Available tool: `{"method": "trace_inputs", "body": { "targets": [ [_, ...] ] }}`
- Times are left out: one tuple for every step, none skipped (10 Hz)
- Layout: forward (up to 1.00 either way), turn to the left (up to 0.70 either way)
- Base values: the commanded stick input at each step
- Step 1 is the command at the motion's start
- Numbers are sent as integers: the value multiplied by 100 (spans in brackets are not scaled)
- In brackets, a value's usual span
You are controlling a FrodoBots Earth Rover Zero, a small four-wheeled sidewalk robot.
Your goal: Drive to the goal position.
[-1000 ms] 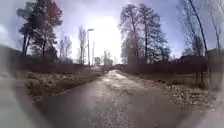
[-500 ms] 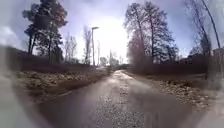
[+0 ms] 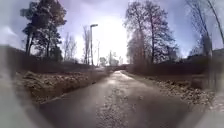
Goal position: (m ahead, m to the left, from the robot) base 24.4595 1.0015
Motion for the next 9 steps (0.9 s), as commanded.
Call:
{"method": "trace_inputs", "body": {
  "targets": [
    [85, 0],
    [85, 0],
    [85, 0],
    [85, 0],
    [85, 0],
    [85, 0],
    [85, 0],
    [85, 0],
    [85, 0]
  ]
}}
